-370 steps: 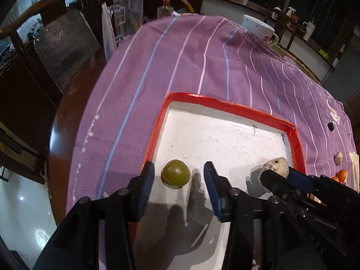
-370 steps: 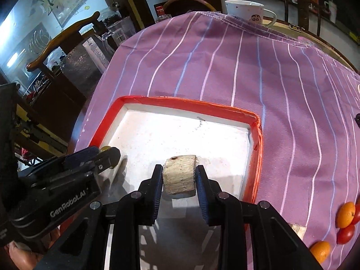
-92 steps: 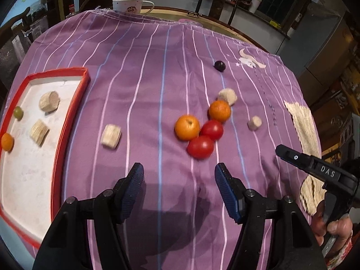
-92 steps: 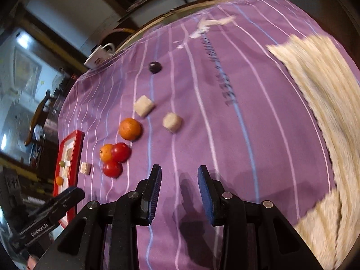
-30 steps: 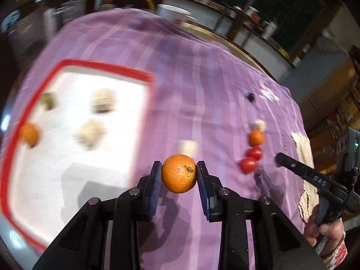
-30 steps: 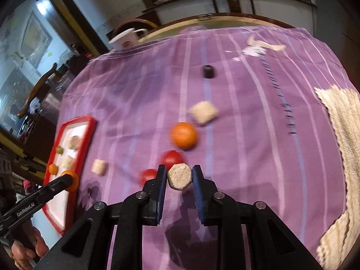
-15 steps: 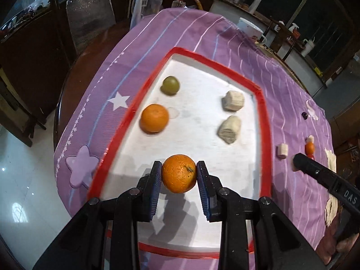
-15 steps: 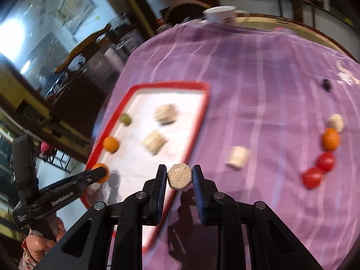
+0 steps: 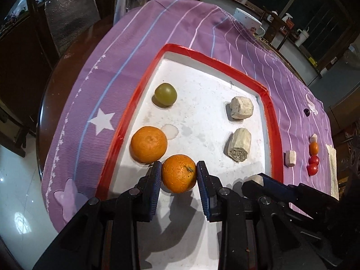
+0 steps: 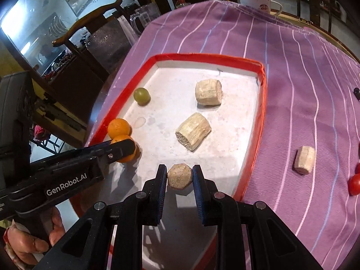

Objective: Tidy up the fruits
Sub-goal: 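Carry the orange and round chunk into the red-rimmed tray and open both tools, then move both tools back toward the remaining chunk and tomatoes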

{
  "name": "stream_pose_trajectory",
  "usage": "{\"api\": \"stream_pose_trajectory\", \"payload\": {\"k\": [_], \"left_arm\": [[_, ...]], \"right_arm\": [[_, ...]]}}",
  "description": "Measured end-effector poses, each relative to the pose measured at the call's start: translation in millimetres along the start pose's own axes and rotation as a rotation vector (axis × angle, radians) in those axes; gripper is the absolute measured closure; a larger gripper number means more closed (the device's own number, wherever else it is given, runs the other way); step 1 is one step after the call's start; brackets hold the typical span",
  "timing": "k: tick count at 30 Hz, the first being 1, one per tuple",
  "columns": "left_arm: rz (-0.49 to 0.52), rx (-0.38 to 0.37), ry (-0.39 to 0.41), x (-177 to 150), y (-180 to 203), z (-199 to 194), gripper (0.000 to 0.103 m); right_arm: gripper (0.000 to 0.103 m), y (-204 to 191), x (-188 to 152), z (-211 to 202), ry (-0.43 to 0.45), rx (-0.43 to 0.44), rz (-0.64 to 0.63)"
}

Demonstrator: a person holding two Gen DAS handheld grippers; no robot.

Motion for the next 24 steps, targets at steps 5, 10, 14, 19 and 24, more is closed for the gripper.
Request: {"api": "stream_pose_trajectory", "payload": {"k": [5, 10, 14, 19, 24], "left_arm": [[0.009, 0.005, 0.01, 1.3, 1.3, -0.4, 0.072], [-0.015, -0.02, 0.008, 2.0, 0.5, -3.6, 0.061], [-0.037, -0.021, 0.033, 4.2, -0.3, -18.2, 0.051], [-0.075, 0.016, 0.064, 5.0, -2.8, -44.9, 0.045], [-0.073, 0.049, 0.089, 2.1, 7.1, -66.7, 0.042]], "right_arm": [[0.077, 4.0, 2.0, 5.3, -0.006, -0.003, 0.023], [0.076, 3.3, 2.8, 7.3, -0.017, 0.032, 0.034], [0.076, 0.2, 3.0, 1.5, -0.009, 0.055, 0.031], [0.076, 3.7, 5.8, -18.4, 0.013, 0.092, 0.06], [0.076, 17.7, 3.1, -47.6, 0.042, 0.105, 0.115]]}}
Point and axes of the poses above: each gripper's, at about its wrist camera, not at the fingertips, and z roughly the way its jaws point, y to its right, x to its top, the point moved 6 cm from there along z, roughly the way its jaws point, and after that the axes turned 10 degrees about z, right-handed, at the moved point
